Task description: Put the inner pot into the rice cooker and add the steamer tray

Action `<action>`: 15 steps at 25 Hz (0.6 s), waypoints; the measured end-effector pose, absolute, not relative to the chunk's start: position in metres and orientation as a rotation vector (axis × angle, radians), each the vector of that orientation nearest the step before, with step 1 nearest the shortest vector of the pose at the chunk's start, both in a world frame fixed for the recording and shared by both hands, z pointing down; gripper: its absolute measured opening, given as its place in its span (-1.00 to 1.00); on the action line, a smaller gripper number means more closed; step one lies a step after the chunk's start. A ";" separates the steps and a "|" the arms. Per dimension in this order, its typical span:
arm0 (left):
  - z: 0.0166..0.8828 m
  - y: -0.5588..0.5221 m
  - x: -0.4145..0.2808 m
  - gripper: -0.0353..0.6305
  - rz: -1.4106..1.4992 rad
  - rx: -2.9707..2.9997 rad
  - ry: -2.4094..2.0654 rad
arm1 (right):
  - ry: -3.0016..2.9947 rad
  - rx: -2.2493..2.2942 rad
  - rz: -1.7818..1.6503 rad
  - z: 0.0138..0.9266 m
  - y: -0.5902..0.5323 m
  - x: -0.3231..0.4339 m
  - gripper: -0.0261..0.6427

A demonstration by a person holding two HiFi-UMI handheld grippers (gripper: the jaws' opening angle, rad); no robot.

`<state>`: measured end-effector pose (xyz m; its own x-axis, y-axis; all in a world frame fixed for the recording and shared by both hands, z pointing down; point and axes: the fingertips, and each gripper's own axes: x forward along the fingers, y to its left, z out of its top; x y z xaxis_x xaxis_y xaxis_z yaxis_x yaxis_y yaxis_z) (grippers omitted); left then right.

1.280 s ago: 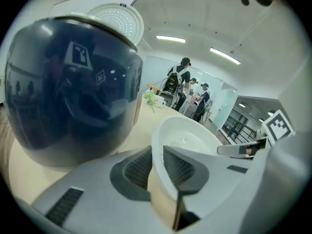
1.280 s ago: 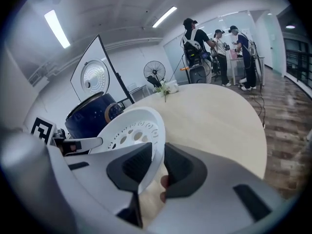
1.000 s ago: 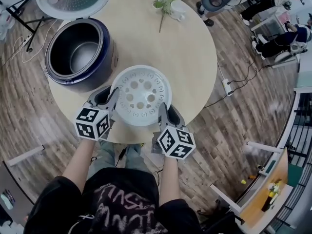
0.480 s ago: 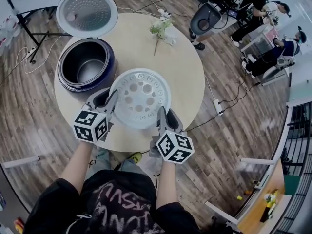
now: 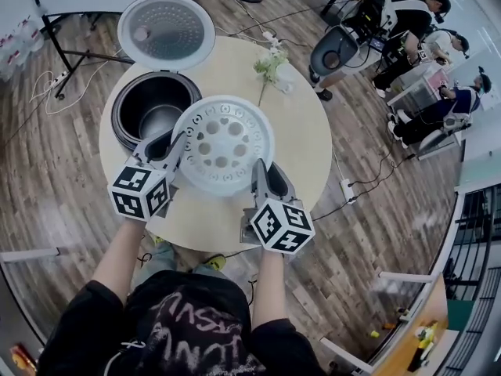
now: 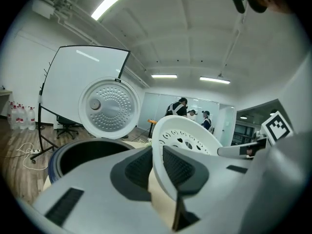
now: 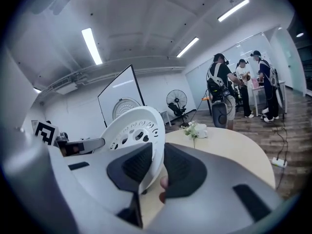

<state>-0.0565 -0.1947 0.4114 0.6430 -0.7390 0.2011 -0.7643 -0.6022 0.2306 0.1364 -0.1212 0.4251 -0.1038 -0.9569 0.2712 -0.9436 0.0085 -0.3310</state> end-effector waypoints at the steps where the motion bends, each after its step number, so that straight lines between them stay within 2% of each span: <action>1: 0.409 -0.198 -0.065 -0.66 0.113 2.563 -1.227 | 2.227 -2.069 -0.674 0.423 -0.128 0.129 -0.69; 15: 0.387 -0.275 -0.204 -0.66 0.041 2.487 -1.431 | 2.459 -1.920 -0.591 0.398 -0.238 -0.002 -0.67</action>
<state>-0.2038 -0.2754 0.3871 0.5114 -0.8446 0.1584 -0.8524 -0.4751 0.2185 -0.0017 -0.2377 0.3984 -0.2684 -0.9298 0.2517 -0.9426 0.1996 -0.2676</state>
